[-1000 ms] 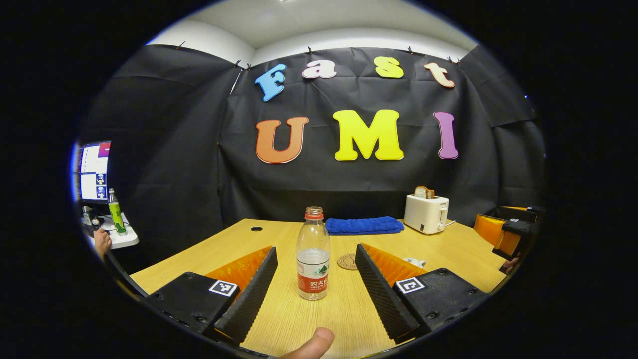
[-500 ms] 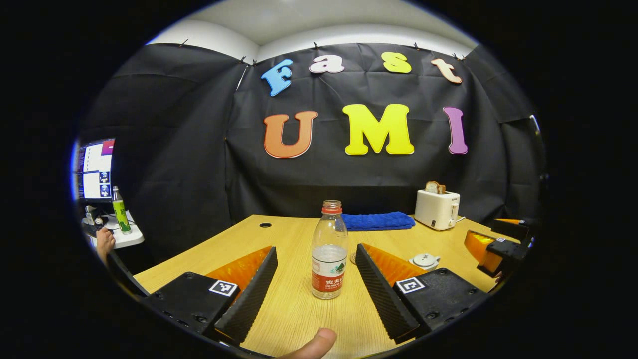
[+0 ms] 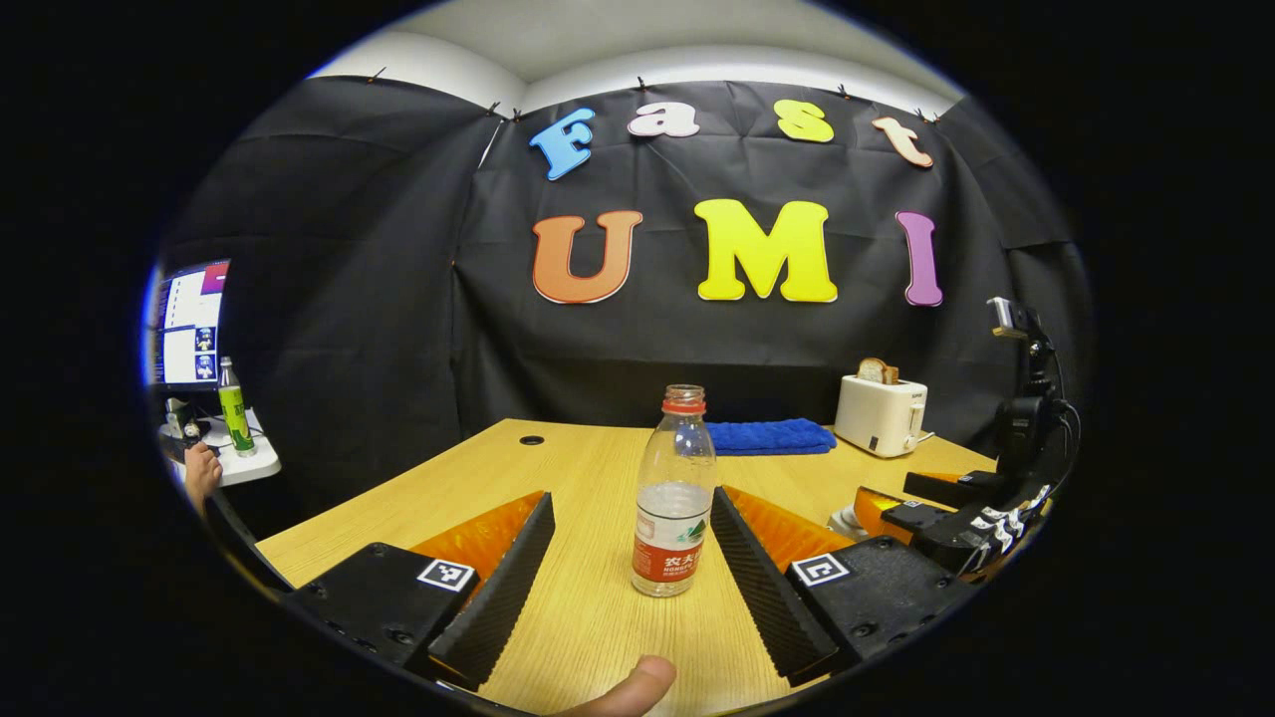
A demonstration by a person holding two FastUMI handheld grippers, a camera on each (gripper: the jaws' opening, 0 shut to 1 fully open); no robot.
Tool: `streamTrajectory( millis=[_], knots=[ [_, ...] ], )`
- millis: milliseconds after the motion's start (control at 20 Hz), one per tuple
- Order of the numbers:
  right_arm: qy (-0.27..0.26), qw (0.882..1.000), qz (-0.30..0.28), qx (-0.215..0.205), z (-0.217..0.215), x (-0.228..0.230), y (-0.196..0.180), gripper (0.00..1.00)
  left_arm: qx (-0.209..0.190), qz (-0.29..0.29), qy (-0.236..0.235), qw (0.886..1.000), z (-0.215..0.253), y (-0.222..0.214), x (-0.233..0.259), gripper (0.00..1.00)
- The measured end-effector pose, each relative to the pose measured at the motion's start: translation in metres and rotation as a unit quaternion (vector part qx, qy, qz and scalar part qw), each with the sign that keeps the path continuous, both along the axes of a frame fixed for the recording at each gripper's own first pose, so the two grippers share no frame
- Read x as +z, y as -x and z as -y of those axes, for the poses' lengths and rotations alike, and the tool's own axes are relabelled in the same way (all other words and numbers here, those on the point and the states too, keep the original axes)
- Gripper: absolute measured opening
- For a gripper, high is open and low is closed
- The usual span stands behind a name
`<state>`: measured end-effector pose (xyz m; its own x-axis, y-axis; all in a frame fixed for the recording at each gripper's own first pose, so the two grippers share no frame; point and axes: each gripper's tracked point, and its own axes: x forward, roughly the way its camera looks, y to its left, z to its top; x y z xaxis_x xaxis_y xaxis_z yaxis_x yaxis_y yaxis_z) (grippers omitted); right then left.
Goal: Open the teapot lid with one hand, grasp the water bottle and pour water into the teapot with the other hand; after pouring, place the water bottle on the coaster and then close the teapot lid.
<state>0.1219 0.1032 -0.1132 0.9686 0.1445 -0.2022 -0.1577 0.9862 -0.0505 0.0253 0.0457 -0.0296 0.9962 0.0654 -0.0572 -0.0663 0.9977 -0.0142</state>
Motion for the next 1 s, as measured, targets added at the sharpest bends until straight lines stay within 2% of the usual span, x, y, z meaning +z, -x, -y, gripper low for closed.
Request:
streamTrajectory(
  millis=[250, 350, 400, 450, 550, 650, 750, 850, 1000],
  knots=[
    [-0.005, 1.0, -0.001, 0.017, -0.014, -0.004, -0.006, 0.55, -0.004, -0.006, -0.002, 1.0, 0.005, -0.002, -0.006, 0.99],
    [-0.011, 1.0, -0.002, 0.01, -0.009, -0.007, -0.011, 0.41, -0.01, -0.009, -0.008, 1.0, 0.011, -0.003, -0.009, 0.99],
    [-0.016, 1.0, -0.007, 0.012, -0.01, -0.011, -0.012, 0.24, -0.014, -0.011, -0.011, 1.0, 0.014, -0.004, -0.012, 0.99],
    [-0.022, 1.0, -0.005, 0.015, -0.011, -0.01, -0.013, 0.19, -0.017, -0.014, -0.011, 1.0, 0.016, -0.004, -0.014, 0.99],
    [-0.015, 1.0, 0.007, 0.02, -0.012, -0.012, -0.015, 0.19, -0.023, -0.018, -0.012, 1.0, 0.02, -0.005, -0.018, 0.99],
    [-0.013, 1.0, 0.009, 0.013, -0.007, -0.013, -0.015, 0.04, -0.025, -0.022, -0.015, 0.999, 0.024, -0.007, -0.023, 0.99],
    [-0.008, 1.0, 0.014, 0.014, -0.007, -0.011, -0.017, 0.04, -0.031, -0.022, -0.013, 0.999, 0.03, -0.007, -0.026, 1.0],
    [-0.005, 1.0, 0.018, 0.018, -0.007, -0.008, -0.016, 0.0, -0.034, -0.019, -0.013, 0.999, 0.034, -0.009, -0.027, 0.99],
    [-0.025, 0.999, 0.024, 0.026, -0.006, 0.001, -0.014, 0.0, -0.041, -0.013, -0.016, 0.999, 0.037, -0.013, -0.029, 1.0]
  ],
)
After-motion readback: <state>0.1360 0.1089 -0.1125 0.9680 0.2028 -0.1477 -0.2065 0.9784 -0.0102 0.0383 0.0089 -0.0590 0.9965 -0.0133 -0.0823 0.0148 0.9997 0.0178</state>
